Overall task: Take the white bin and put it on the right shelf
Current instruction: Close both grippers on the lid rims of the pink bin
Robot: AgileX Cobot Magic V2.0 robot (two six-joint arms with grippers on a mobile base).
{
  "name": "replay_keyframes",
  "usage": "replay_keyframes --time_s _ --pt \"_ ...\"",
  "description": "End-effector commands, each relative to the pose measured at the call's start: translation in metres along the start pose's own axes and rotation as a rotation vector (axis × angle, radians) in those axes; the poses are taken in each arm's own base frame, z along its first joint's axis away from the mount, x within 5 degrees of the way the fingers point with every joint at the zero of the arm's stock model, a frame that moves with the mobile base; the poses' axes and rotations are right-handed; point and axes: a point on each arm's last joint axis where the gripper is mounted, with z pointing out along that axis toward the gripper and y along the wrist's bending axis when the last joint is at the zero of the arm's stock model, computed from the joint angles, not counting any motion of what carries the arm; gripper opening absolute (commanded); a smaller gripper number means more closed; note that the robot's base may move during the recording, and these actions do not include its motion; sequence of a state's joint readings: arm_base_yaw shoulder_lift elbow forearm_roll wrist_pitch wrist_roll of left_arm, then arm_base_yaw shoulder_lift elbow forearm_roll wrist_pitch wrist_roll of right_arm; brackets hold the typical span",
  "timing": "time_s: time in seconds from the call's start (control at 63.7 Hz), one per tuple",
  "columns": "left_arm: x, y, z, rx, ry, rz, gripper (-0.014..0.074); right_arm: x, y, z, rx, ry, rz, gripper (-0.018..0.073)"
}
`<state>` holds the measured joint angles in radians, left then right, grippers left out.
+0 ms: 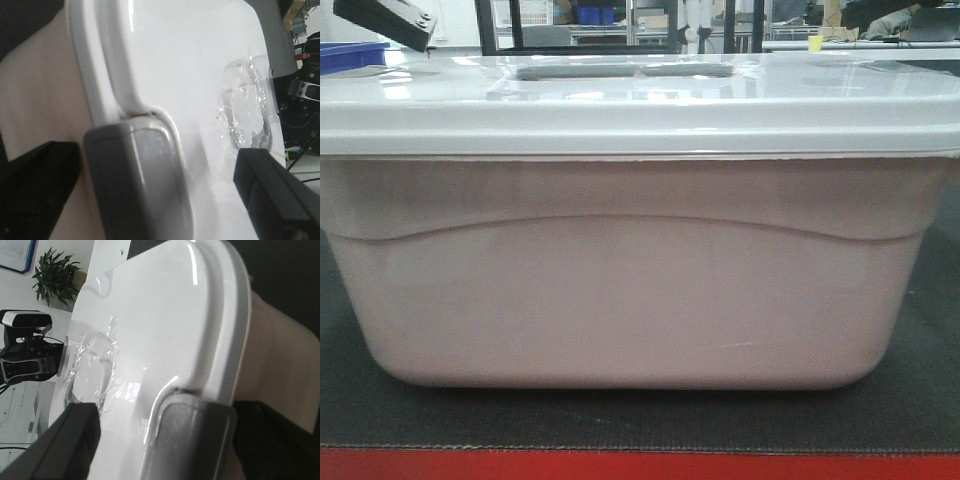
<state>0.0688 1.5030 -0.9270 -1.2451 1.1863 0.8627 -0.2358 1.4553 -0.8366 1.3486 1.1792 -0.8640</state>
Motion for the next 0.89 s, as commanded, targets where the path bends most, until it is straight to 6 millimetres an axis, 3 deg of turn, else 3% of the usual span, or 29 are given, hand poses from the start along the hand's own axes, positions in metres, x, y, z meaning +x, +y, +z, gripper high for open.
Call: replay_keyframes --time_s 0.0,0.157,0.345,0.565,0.659,0.879 --pt "0.0 -0.027 -0.005 0.169 0.025 0.017 0.0512 0.001 0.025 -0.006 -0.165 0.023 -0.039 0.0587" --pt "0.0 -0.028 -0.006 0.175 0.018 0.014 0.0427 0.001 0.025 -0.006 -0.165 0.023 -0.039 0.0409" --pt "-0.004 -0.031 -0.006 0.209 -0.02 -0.002 0.0233 0.001 0.025 -0.006 -0.167 0.023 -0.039 0.0191" --pt "-0.008 -0.034 -0.007 0.251 -0.066 -0.022 -0.0036 0.0 0.028 -0.007 -0.185 0.008 -0.035 0.0076" --pt "-0.01 -0.036 -0.007 0.267 -0.081 -0.028 -0.0135 -0.002 0.031 -0.008 -0.203 -0.013 -0.031 0.0067" --pt "-0.016 -0.042 -0.008 0.334 -0.147 -0.057 -0.0126 -0.006 0.044 -0.014 -0.255 -0.079 -0.039 0.0067"
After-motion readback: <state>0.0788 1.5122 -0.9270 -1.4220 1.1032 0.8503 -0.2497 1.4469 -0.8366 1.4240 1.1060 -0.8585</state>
